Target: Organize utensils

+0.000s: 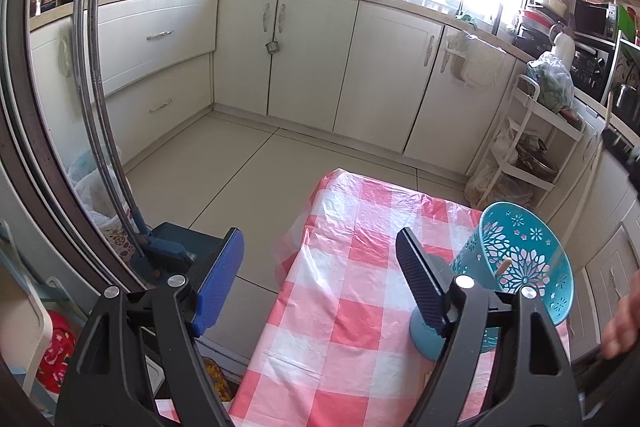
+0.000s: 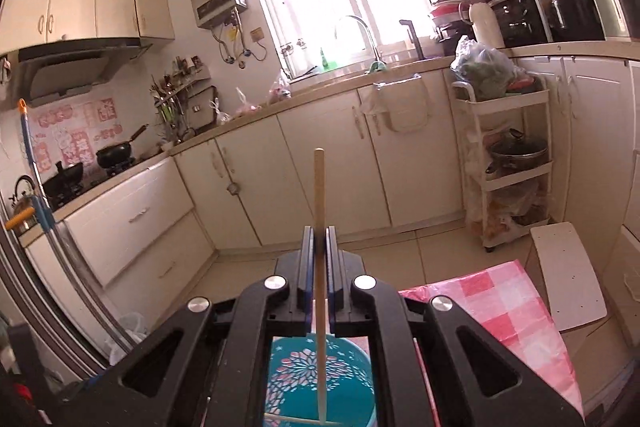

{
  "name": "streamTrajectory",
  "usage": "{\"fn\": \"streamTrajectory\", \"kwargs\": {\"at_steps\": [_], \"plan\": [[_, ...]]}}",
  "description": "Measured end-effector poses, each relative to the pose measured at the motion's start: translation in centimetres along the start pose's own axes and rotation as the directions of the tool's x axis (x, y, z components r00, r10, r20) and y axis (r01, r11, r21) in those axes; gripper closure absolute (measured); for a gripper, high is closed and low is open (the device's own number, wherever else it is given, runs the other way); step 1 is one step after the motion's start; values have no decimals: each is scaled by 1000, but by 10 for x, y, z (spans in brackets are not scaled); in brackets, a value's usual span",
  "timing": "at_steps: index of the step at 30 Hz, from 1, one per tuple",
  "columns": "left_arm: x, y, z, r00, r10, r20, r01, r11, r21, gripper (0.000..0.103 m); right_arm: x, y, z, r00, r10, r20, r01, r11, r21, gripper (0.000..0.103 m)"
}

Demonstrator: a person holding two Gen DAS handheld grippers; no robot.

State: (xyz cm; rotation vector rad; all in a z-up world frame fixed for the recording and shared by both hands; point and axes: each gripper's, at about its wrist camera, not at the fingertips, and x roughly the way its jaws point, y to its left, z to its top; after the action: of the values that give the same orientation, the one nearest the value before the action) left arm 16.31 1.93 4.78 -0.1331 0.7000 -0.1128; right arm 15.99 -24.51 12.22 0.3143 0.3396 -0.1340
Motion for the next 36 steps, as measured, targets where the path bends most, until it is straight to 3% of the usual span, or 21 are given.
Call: {"fn": "streamTrajectory", "kwargs": {"at_steps": [6, 11, 16, 22, 28, 36], "plan": [[-4, -2, 0, 1000, 0, 12, 0, 1000, 2, 27, -1, -16, -24, 997, -14, -73, 13, 1000, -13, 94], [-4, -6, -2, 1000, 16, 19, -16, 1000, 21, 27, -30, -20, -20, 999, -4, -42, 3, 1000, -25, 88], [-6, -9, -4, 999, 33, 31, -35, 999, 39, 26, -71, -24, -23, 1000, 7, -12, -7, 999, -44, 74], [-13, -15, -7, 997, 51, 62, -56, 995, 78, 23, -98, -33, -63, 996, -23, -88, 17, 998, -64, 73], [-22, -20, -11, 993, 67, 99, -80, 989, 127, 21, -85, -46, -122, 958, -42, -284, 35, 999, -30, 73], [-27, -15, -14, 989, 84, 123, -104, 981, 164, 19, -61, -41, -162, 906, -28, -422, 19, 1000, -25, 73]]}}
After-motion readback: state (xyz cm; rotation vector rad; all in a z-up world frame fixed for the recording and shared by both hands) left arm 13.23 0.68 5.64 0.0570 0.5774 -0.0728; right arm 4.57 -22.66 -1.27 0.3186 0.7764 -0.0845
